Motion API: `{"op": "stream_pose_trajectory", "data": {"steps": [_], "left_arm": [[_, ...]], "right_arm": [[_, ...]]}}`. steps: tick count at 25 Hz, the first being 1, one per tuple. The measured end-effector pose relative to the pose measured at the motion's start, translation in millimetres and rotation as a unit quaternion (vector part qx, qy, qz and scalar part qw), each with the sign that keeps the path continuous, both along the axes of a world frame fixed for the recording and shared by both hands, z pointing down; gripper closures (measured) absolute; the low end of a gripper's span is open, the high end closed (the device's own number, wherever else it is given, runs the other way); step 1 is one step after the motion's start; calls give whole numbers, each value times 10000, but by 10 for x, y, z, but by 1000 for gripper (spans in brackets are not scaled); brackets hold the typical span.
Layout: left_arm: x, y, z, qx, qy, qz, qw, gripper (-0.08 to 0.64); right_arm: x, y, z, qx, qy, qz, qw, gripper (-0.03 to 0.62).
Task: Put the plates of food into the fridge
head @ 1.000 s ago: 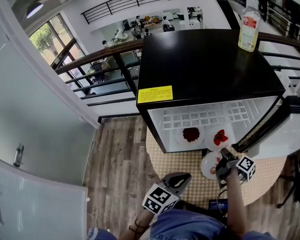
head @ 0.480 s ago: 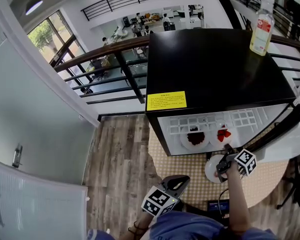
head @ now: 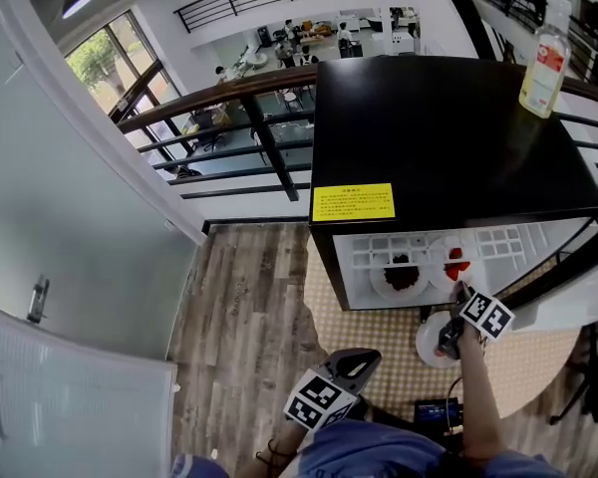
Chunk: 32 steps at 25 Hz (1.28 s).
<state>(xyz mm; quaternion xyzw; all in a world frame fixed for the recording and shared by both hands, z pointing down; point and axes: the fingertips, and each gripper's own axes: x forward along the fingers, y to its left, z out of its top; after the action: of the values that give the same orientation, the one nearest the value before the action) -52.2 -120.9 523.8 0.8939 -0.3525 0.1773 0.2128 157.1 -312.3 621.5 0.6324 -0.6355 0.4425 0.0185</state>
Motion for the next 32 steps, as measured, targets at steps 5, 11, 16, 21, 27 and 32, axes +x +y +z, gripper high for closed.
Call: {"op": "stream_pose_trajectory", "data": {"steps": [5,11,16,21,27,32], "left_arm": [[23,-17,15,18,-17,-7,10000,540],[106,1,2,21,-6,8,10000,540],[205,32,-54,36,25,29,10000,540],[291,96,-60,62,30,15,10000,540],[442,188,-68,94,70,-21,9999,540],[607,284,-110,177,108,-28,9998,540]], "right_arm": [[-66,44,-88,197,856,-537,9947,417],[-145,187,-308,510,1193,-984,9866,417],[-234,335,-463,762,1017,-1319,9831,417],[-248,570,-657,946,739,-1468,9818,422],[-244,970,-871,1097,502,-1672,9785,447],[-270,1301,-990,1191,357,-1932,9733,483]]}}
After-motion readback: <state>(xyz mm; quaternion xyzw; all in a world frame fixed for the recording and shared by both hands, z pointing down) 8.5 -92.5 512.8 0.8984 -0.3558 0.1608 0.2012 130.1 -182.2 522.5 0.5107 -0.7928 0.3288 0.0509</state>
